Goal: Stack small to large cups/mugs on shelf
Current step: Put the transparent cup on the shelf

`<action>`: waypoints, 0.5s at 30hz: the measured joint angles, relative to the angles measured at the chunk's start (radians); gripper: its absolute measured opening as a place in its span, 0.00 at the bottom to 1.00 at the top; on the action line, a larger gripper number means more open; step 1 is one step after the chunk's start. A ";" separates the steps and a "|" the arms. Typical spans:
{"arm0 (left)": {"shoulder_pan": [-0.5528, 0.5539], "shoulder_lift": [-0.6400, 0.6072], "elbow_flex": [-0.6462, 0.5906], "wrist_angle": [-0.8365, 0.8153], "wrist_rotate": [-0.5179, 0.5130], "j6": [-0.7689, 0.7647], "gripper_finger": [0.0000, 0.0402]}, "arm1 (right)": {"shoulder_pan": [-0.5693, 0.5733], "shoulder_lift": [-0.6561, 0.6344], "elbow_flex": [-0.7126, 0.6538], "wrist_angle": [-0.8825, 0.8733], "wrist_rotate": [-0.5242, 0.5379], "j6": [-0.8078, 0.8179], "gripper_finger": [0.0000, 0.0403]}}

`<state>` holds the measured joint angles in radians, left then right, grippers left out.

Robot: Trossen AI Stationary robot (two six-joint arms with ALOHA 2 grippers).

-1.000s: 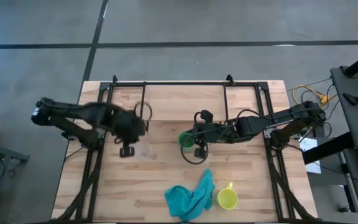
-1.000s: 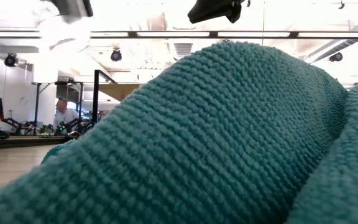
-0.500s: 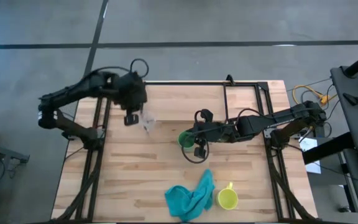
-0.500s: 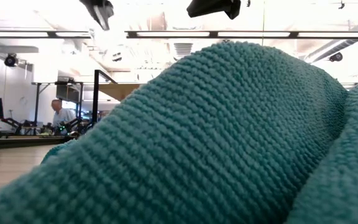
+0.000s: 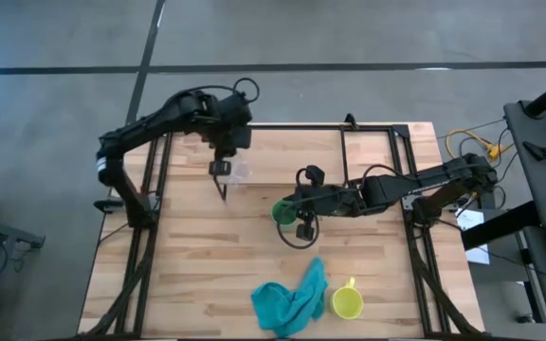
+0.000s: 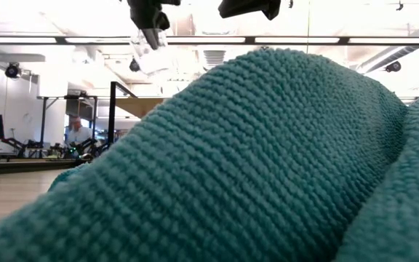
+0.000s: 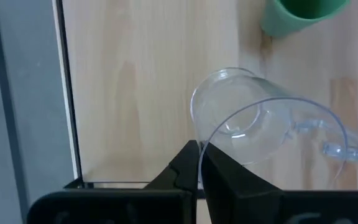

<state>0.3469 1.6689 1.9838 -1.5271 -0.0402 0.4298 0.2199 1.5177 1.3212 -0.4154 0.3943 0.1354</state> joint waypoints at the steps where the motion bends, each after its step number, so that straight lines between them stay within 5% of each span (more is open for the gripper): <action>1: 0.010 0.008 0.004 0.001 0.000 -0.001 0.00 | 0.000 0.000 0.000 0.000 0.000 0.000 0.16; 15: 0.121 0.025 0.004 -0.036 0.057 0.013 0.00 | -0.013 0.000 0.000 0.000 0.002 -0.047 0.16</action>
<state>0.4681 1.6939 1.9873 -1.5636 0.0168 0.4431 0.2065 1.5177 1.3209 -0.4156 0.3966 0.0887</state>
